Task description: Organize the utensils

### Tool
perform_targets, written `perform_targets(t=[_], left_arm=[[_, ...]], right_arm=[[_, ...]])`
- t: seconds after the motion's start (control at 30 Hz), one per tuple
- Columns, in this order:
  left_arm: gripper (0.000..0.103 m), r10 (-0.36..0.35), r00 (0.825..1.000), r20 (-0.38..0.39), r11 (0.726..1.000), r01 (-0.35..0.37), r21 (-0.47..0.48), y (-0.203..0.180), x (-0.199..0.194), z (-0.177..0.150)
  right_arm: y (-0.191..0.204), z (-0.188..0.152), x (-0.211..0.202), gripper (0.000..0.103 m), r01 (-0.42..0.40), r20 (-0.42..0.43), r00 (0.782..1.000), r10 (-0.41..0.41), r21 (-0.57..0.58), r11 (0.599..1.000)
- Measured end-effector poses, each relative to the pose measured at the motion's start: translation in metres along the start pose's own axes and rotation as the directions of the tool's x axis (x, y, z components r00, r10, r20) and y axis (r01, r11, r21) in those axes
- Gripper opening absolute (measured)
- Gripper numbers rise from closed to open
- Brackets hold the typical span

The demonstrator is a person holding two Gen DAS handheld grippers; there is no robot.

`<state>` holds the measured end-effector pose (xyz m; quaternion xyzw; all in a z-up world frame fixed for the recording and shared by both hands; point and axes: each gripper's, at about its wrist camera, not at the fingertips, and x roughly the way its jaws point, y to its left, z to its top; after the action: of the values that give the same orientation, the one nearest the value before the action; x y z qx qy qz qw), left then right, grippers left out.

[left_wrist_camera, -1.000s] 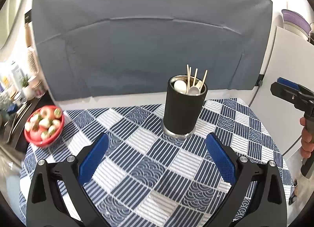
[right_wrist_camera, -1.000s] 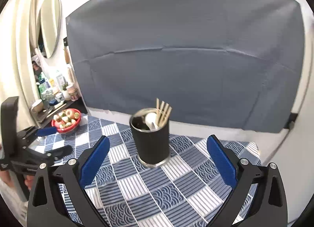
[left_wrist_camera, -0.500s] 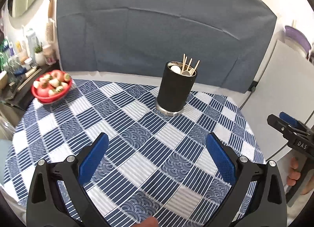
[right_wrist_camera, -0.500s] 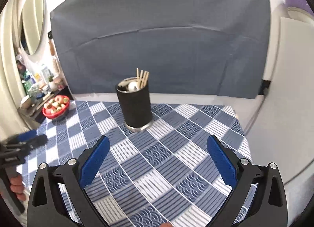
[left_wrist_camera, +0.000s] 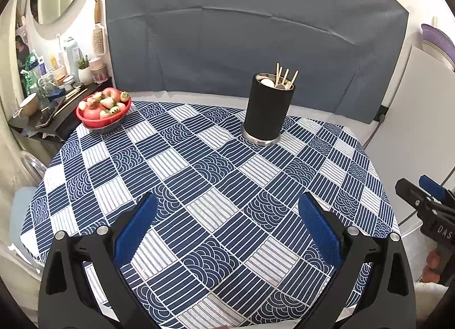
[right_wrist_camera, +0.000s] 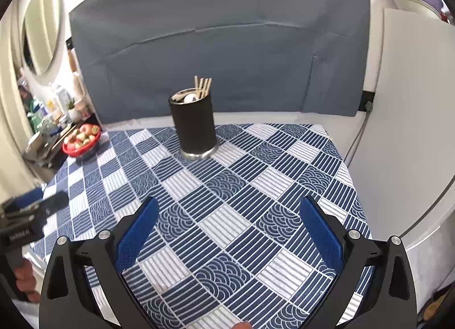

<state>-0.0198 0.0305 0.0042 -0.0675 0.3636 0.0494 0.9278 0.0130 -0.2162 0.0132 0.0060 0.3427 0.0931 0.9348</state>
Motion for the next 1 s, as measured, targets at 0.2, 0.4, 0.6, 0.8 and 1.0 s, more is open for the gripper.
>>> perform_targets(t=[0.2, 0.4, 0.6, 0.8, 1.0], left_arm=[[0.097, -0.002, 1.000, -0.002, 1.000, 0.002, 0.029, -0.004, -0.002, -0.002], [0.097, 0.019, 1.000, 0.012, 0.999, -0.020, 0.050, -0.007, -0.004, -0.003], [0.097, -0.016, 1.000, -0.022, 0.999, 0.017, 0.039, -0.006, -0.002, -0.003], [0.097, -0.002, 1.000, -0.022, 0.999, 0.004, 0.054, -0.009, -0.002, -0.007], [0.097, 0.011, 1.000, -0.019, 0.998, -0.009, 0.068, -0.012, -0.003, -0.005]], right_arm=[[0.005, -0.003, -0.003, 0.095, 0.011, 0.015, 1.000, -0.011, -0.022, 1.000], [0.009, -0.005, -0.005, 0.095, 0.007, 0.024, 1.000, -0.007, -0.040, 0.999], [0.008, -0.006, -0.006, 0.095, 0.022, 0.023, 1.000, -0.021, -0.036, 0.999], [0.007, -0.007, -0.006, 0.095, 0.013, 0.020, 1.000, -0.012, -0.033, 0.999], [0.009, -0.008, -0.003, 0.095, -0.010, 0.008, 1.000, 0.010, -0.039, 0.999]])
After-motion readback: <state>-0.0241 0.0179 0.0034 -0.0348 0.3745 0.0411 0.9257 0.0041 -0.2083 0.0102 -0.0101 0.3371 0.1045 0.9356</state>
